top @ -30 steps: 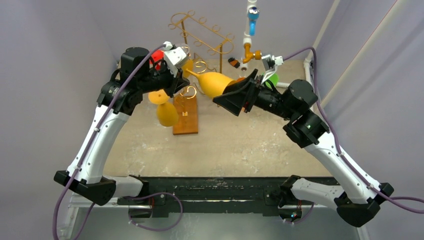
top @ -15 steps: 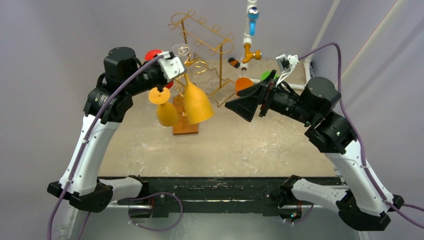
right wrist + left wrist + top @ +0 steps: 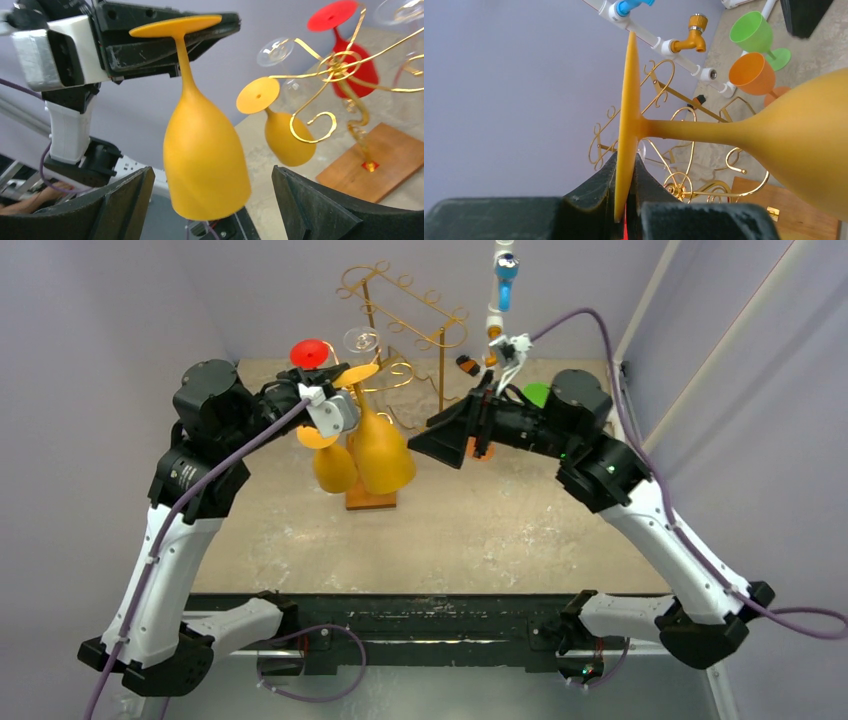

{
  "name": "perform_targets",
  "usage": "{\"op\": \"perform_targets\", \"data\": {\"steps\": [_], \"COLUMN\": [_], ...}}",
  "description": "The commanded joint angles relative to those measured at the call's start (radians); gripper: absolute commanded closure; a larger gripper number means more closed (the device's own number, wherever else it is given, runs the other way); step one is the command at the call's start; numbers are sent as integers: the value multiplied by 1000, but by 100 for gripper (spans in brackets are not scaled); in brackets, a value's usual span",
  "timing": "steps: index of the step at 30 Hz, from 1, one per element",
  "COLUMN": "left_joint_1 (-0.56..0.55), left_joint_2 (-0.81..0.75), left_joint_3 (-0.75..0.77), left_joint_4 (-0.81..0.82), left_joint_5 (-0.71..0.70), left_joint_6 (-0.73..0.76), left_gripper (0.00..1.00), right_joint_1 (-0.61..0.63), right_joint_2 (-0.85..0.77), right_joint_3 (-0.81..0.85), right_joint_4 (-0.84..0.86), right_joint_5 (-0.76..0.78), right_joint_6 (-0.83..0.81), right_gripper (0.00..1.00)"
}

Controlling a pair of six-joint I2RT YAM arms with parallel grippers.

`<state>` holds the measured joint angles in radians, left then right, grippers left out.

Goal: Place the wine glass upside down on the wine glass rack
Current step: Turn the wine glass upside down at the wine rack.

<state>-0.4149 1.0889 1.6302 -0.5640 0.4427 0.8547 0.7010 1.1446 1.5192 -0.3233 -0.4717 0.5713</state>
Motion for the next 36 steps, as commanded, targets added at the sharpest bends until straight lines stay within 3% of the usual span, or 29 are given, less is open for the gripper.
{"op": "perform_targets", "data": {"steps": [1,15,18,26,33,34,35,36], "left_joint_1": [-4,-4,-4,-4,-4,-4,-4,-4], "left_joint_2": [-13,-3,-5,-13,-23,-23,-21,-15], "left_joint_3": [-35,-8,-2,-16,-30,-27,-24,-9], "left_joint_4": [98,132,134,142,137,136,129,103], "left_joint_5": [12,25,35,38,27,26,26,30], "left_joint_6": [95,87,83,65,71,62,45,21], "left_gripper": [100,100,100,100,100,97,81,58], "right_joint_1": [88,224,233,234,234,234,233,233], "right_joint_2": [59,178,208,208,175,160,150,139], "right_joint_3": [-14,5,29,14,-25,-36,-43,-45], "right_joint_4": [187,199,158,235,268,271,272,265], "right_joint_5": [-72,8,63,129,130,139,138,149], "right_joint_6": [25,-56,-94,-86,-88,-95,-105,-120], "right_gripper": [1,1,1,1,41,46,49,52]}}
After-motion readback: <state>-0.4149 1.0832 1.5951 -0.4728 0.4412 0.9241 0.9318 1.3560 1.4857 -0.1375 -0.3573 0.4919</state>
